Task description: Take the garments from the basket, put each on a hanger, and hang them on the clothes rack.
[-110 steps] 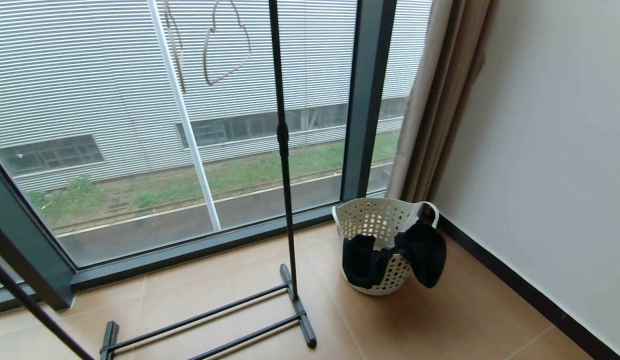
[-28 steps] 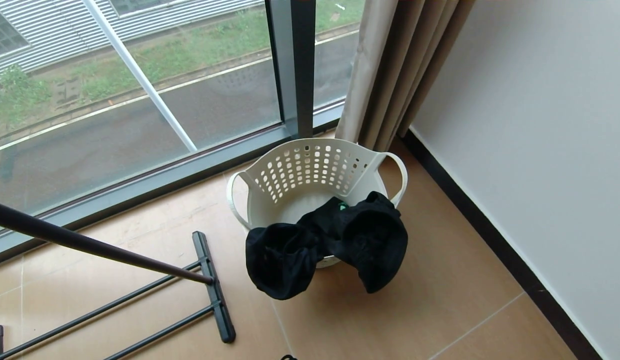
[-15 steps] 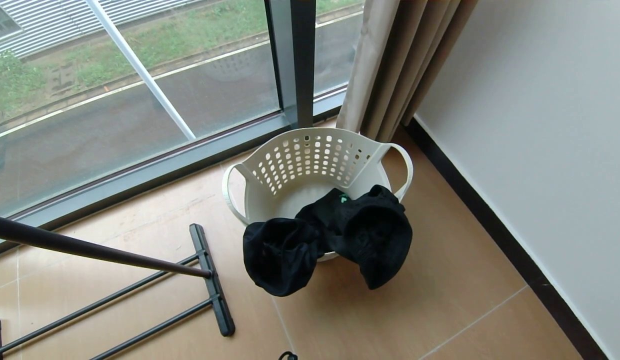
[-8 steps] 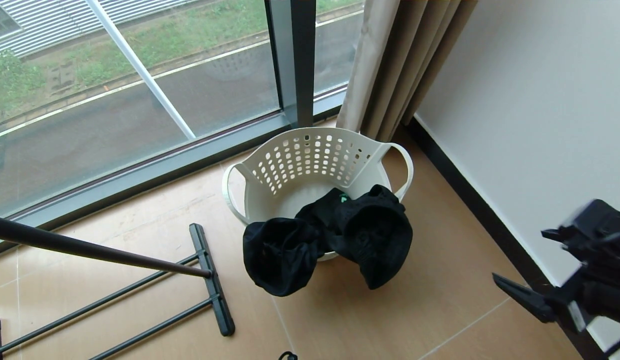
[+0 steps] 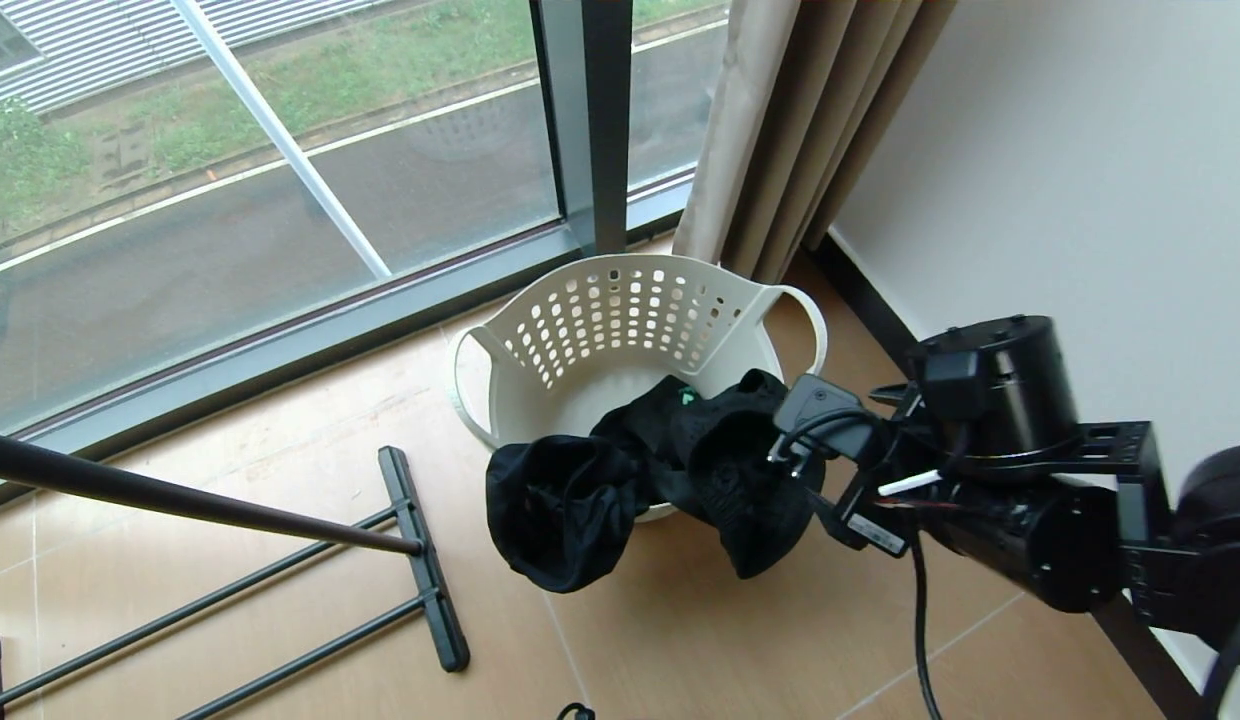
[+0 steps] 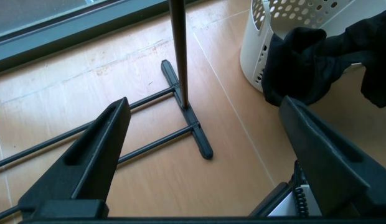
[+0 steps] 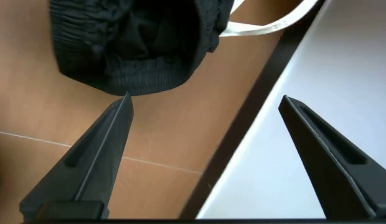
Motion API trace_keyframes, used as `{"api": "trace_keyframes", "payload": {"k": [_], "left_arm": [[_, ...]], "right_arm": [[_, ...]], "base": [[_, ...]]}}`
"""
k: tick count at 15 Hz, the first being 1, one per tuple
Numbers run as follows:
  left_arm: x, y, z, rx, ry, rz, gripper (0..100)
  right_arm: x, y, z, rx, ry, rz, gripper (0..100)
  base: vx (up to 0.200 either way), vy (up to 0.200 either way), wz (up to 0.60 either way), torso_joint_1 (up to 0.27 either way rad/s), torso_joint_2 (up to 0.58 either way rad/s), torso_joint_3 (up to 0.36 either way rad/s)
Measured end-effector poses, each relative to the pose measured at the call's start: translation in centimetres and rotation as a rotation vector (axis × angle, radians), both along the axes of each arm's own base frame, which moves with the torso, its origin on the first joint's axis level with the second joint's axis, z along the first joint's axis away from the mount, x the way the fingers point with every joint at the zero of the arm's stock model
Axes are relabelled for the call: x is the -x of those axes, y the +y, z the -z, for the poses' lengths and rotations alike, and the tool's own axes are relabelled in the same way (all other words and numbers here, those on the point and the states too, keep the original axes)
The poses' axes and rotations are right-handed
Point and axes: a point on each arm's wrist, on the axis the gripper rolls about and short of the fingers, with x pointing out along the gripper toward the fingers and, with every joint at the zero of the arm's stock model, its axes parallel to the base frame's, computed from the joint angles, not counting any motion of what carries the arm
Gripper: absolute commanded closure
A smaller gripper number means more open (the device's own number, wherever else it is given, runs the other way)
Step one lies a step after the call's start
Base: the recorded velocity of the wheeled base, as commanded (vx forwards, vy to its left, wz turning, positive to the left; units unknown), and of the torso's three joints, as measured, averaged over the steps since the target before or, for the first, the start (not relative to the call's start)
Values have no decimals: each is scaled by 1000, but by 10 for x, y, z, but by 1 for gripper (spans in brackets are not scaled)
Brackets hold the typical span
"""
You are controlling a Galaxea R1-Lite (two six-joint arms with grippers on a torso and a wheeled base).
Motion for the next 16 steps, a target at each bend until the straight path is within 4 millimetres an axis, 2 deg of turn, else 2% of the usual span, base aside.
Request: {"api": "trace_keyframes", "payload": {"k": [3, 8, 13, 16], "left_arm": [[0, 0, 0, 0, 0, 0, 0], [0, 0, 0, -1, 0, 14, 0], [0, 0, -1, -1, 0, 16, 0], [0, 0, -1, 0, 0, 17, 0]], "right_arm": [[-24, 15, 16, 39, 18, 32, 0], [-53, 28, 21, 28, 7, 53, 0], [-89, 28, 28, -24, -56, 109, 0], [-101, 28, 35, -47, -80, 124, 0]], "base": [[0, 0, 0, 0, 0, 0], [0, 0, 0, 0, 0, 0], [0, 0, 0, 0, 0, 0], [0, 0, 0, 0, 0, 0]]}}
